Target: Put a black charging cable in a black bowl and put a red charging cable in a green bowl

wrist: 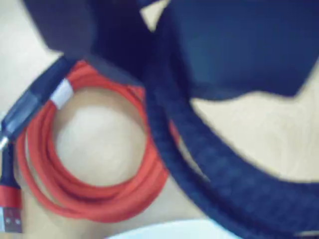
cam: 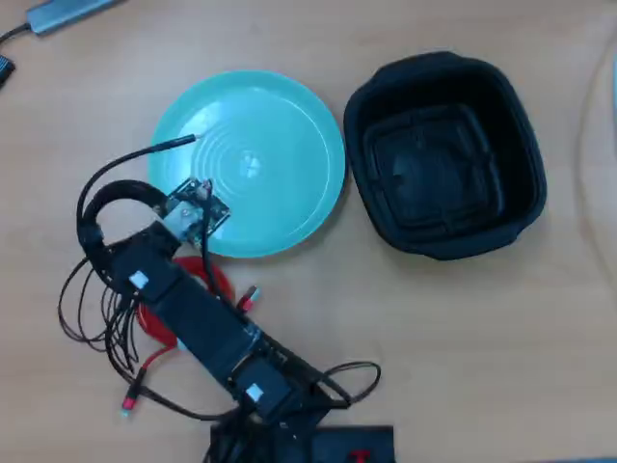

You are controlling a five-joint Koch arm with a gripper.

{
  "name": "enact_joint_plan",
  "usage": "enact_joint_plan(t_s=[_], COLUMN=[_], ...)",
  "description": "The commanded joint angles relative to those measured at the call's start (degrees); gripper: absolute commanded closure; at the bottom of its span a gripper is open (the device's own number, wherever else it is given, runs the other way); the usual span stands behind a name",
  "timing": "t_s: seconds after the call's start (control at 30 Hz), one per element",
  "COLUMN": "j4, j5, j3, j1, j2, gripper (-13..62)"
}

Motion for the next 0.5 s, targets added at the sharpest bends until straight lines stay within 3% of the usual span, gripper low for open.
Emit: enact_joint_plan(t_s=[0.0,0.2,0.47], j4=[0.44,-0.09,0.88], j5=[-2.37,-16.96,-21.88], j3=[-34.63,-33.93,-31.38], j1=[2.99,5.45,25.14], j2=[4.75,4.22,4.66], gripper=[56.7,56.7,56.7])
